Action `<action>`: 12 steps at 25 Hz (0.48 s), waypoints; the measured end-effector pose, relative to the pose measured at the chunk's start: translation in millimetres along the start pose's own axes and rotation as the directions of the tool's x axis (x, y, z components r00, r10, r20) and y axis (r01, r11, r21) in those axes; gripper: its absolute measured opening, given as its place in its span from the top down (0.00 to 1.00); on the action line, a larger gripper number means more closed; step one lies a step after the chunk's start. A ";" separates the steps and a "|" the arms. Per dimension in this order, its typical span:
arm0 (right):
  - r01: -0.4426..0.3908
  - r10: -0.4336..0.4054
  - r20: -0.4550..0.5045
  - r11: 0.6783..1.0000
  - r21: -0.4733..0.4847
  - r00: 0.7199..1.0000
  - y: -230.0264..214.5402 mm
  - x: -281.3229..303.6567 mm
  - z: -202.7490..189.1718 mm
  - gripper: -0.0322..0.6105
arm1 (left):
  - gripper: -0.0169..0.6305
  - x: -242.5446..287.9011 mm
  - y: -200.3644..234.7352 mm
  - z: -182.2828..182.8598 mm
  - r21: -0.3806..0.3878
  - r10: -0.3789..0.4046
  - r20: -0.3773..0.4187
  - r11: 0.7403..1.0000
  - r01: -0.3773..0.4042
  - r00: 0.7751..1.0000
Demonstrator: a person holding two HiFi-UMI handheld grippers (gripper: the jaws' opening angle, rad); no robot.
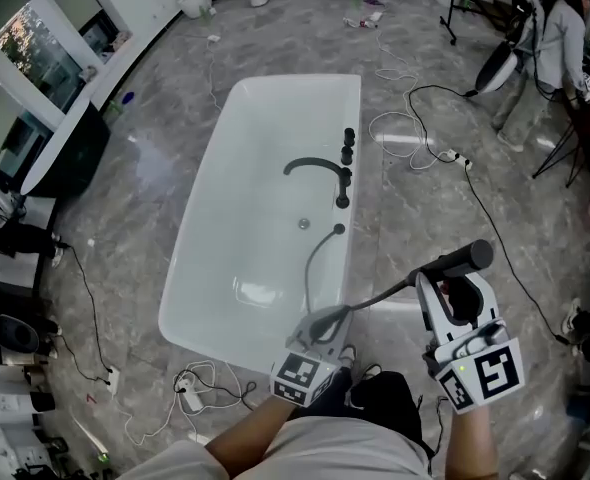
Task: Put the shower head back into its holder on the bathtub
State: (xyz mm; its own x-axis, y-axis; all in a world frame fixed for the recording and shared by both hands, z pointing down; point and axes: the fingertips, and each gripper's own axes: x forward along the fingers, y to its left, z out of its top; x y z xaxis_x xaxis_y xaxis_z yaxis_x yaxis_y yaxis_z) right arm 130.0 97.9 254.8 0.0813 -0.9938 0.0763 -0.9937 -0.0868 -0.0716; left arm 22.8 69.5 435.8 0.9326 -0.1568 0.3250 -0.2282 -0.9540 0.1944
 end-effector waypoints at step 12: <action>-0.171 0.171 0.006 0.985 0.021 0.985 -48.1 34.6 14.8 0.75 | 0.97 48.3 18.6 -12.4 -0.037 0.147 -0.021 0.988 -0.148 0.989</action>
State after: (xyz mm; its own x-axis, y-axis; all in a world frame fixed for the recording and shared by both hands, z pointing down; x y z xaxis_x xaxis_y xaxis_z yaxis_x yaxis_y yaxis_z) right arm 181.8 66.6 246.1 -0.0896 -0.9944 0.0569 -0.9910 0.0833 -0.1045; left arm 60.1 47.4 466.6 0.8828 -0.2905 0.3691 -0.3739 -0.9102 0.1780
